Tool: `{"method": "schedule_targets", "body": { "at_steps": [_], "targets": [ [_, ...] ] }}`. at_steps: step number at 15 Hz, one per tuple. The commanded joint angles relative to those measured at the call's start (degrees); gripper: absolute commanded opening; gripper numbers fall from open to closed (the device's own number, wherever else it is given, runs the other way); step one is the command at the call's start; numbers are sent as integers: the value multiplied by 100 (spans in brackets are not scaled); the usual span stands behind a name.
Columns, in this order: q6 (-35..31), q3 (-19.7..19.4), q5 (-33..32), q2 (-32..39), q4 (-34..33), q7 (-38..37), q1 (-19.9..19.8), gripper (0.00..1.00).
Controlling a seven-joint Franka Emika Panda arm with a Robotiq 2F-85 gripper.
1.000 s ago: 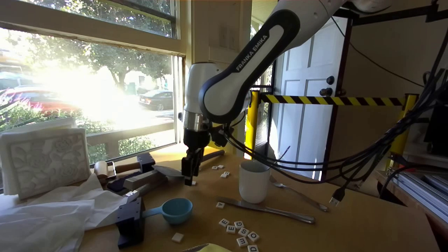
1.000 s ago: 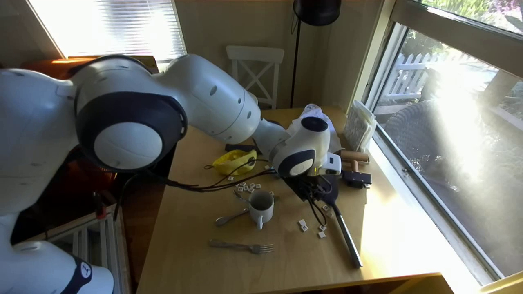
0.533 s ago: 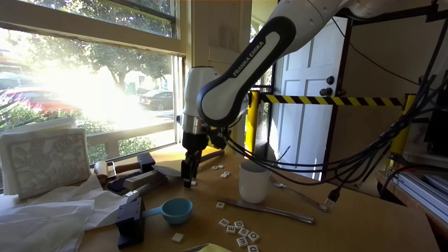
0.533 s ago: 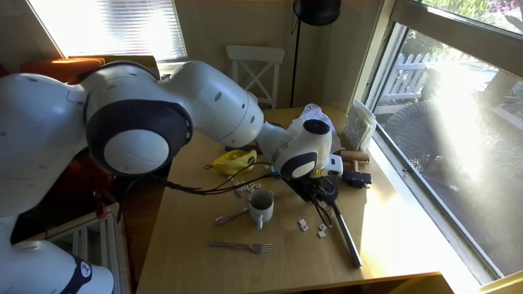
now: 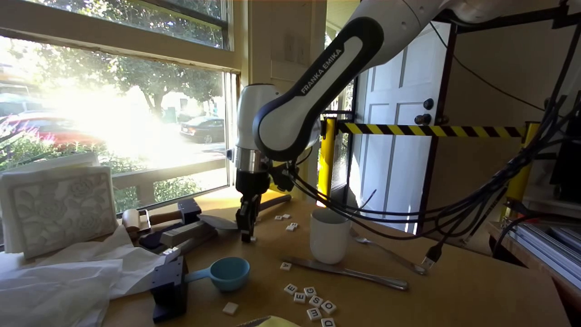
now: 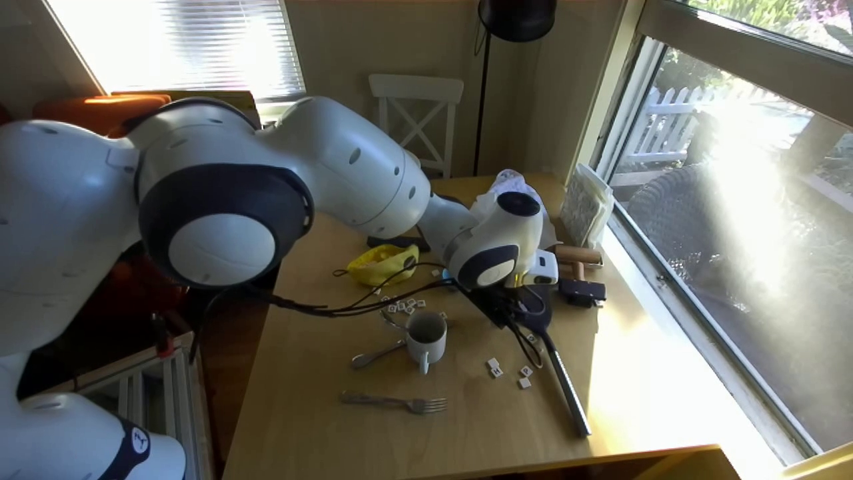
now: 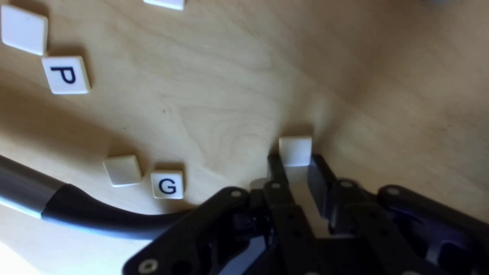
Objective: Put the blocks inside the blue cup
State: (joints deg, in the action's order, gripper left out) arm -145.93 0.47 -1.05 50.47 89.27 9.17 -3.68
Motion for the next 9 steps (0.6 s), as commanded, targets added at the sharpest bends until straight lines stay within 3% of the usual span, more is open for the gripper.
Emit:
{"method": "schedule_targets", "body": {
  "at_steps": [1, 3, 9],
  "targets": [
    [206, 201, 72, -453, 494, 117, -102, 5],
    [113, 453, 186, -706, 766, 349, -218, 5],
    [-250, 1935, 990, -1347, 1528, 2154, -962, 5]
  ]
}}
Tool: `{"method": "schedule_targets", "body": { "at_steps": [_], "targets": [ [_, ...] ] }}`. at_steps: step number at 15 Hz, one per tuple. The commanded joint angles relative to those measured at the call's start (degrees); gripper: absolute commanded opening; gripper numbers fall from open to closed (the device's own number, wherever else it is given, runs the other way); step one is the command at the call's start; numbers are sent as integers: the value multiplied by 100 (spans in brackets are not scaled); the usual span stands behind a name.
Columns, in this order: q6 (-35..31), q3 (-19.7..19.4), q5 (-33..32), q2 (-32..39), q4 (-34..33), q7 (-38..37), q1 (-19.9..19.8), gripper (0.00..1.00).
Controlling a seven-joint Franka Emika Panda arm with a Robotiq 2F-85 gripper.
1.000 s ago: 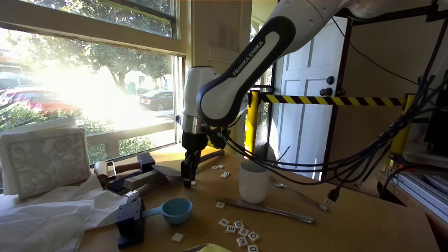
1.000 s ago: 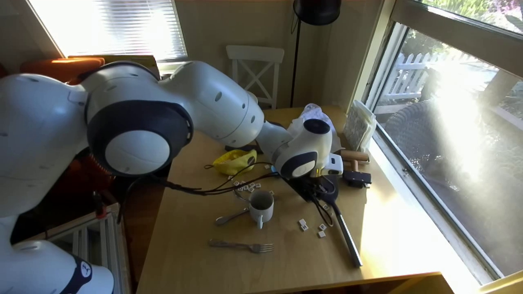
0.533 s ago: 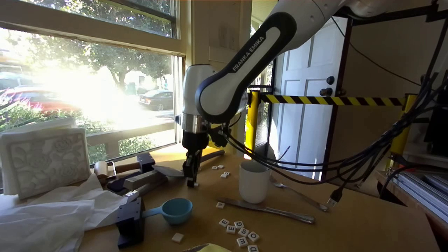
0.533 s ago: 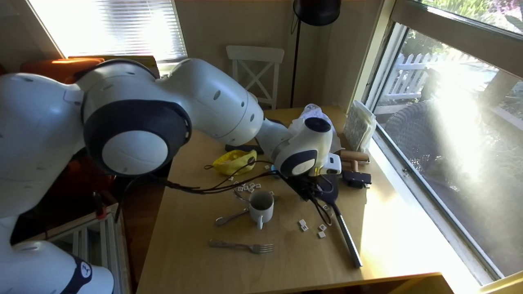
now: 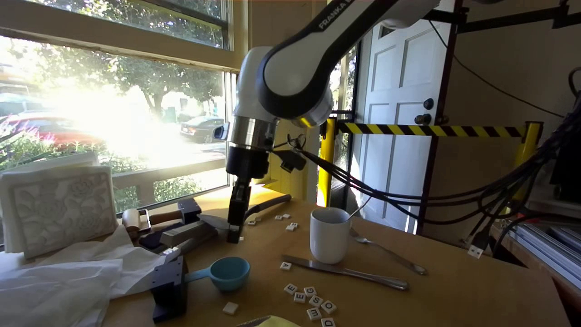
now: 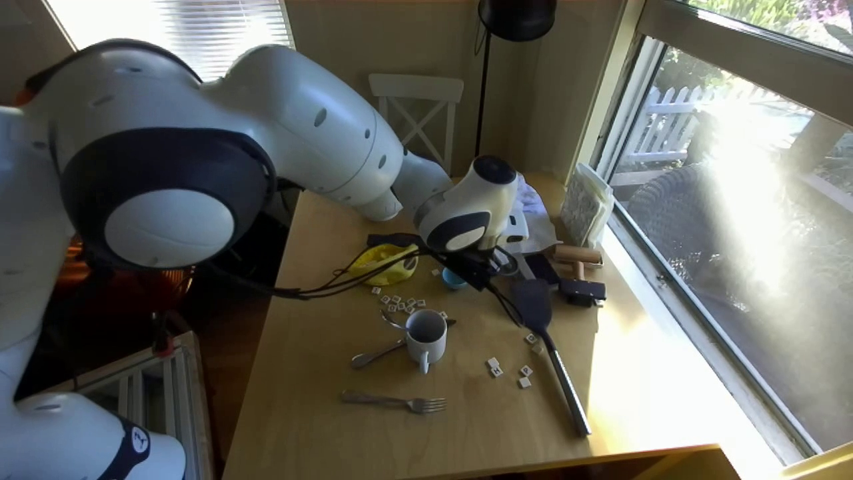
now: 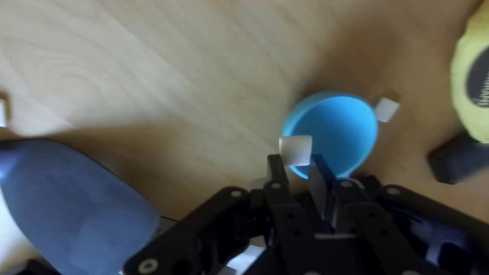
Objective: Put the blocks inside the blue cup
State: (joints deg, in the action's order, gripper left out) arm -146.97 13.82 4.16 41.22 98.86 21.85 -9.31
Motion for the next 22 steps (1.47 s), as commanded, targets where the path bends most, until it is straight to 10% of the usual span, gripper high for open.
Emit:
{"method": "schedule_targets", "body": {
  "at_steps": [1, 13, 14, 22],
  "targets": [
    [-50, 796, 585, -431, 578, 1215, -491, 5],
    [-610, 736, 610, 333, 236, 1761, -396, 9],
    [-629, 756, 591, 346, 227, 1769, -399, 46],
    [-853, 1127, 588, 40, 508, 2231, -729, 96]
  ]
}}
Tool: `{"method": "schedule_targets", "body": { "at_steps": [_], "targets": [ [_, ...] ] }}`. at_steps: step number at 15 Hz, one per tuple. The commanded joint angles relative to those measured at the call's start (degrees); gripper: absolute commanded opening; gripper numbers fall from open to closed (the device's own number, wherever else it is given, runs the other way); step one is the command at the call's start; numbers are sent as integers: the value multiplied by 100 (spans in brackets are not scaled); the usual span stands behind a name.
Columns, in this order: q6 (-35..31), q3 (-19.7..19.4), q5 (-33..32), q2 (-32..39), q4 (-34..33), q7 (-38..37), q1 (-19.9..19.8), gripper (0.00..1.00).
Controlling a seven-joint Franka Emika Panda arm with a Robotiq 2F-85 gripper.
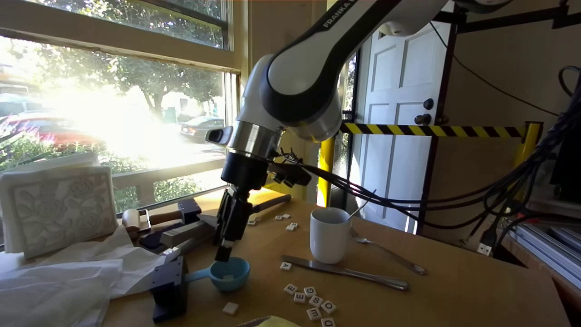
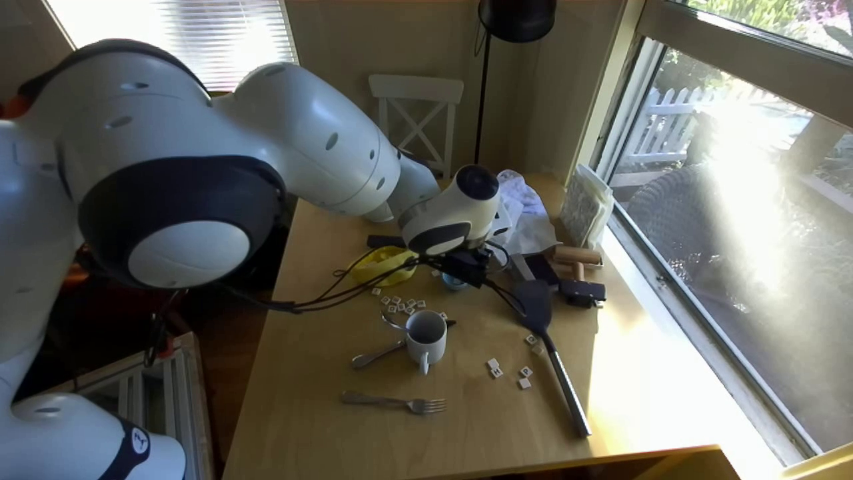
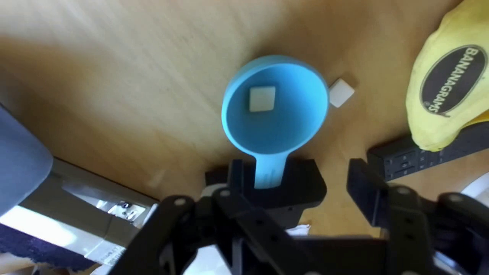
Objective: Put the blocks inside the blue cup
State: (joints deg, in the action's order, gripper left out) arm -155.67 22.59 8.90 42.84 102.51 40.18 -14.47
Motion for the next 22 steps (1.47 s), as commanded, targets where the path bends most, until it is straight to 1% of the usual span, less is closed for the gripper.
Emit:
{"method": "schedule_targets", "body": {
  "at_steps": [1, 2, 4, 5, 6, 7, 9, 11, 12, 13, 16, 18, 22],
  "targets": [
    [250, 501, 159, -111, 125, 778, -405, 99],
    [512, 564, 86, -135, 94, 1063, -439, 100],
    [789, 298, -157, -277, 60, 1285, -137, 100],
    [928, 242, -194, -360, 70, 1437, -33, 100],
    [971, 146, -260, -448, 79, 1547, 103, 100],
    [780, 165, 96, -226, -20, 1465, 34, 100],
    [856, 98, 60, -335, -17, 1569, 177, 100],
    [871, 70, 45, -368, -17, 1576, 230, 100],
    [1108, -242, -246, -437, -80, 1332, 486, 100],
    [1475, -437, -490, -456, -211, 1286, 669, 100],
    [2181, -801, -993, -342, -606, 1412, 1125, 100],
    [2405, -875, -1217, -262, -813, 1648, 1314, 100],
    [2394, -964, -1586, -133, -1030, 2089, 1588, 100]
  ]
}}
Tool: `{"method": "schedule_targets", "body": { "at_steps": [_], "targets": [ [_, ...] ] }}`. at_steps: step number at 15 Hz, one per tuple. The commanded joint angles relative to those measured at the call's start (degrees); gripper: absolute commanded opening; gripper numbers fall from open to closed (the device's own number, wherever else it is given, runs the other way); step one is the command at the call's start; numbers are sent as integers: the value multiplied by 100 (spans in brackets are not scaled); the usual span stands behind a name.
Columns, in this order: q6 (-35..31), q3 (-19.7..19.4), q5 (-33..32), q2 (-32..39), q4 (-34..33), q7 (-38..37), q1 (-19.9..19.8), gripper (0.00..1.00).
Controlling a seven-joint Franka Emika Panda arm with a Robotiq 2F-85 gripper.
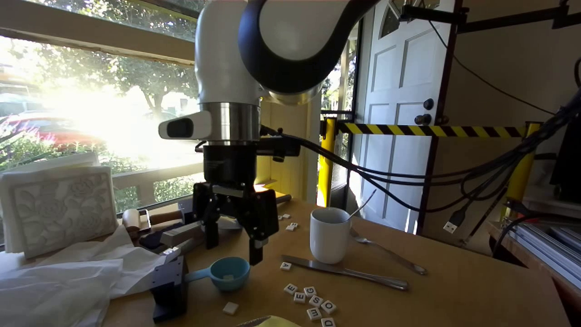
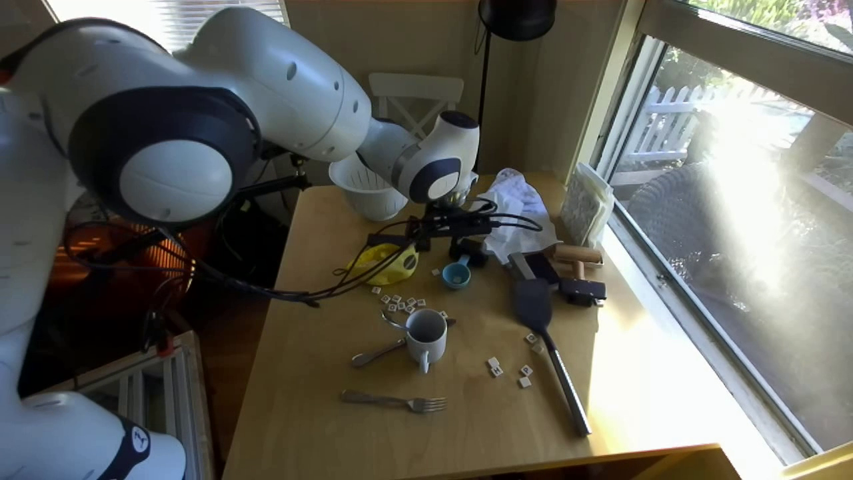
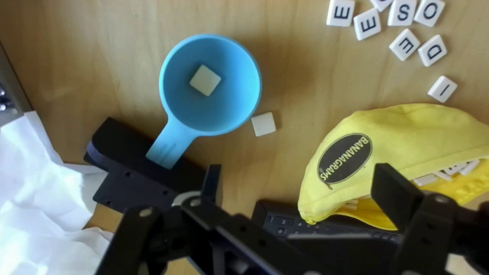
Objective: Put the blocks inside the blue cup
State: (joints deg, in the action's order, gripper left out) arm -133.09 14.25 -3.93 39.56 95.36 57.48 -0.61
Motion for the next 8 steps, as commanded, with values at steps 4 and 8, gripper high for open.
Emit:
{"method": "schedule_targets", "body": {
  "at_steps": [4, 8],
  "targets": [
    [6, -283, -614, 392, -419, 651, 379, 100],
    [-213, -286, -642, 646, -507, 951, 360, 100]
  ]
}}
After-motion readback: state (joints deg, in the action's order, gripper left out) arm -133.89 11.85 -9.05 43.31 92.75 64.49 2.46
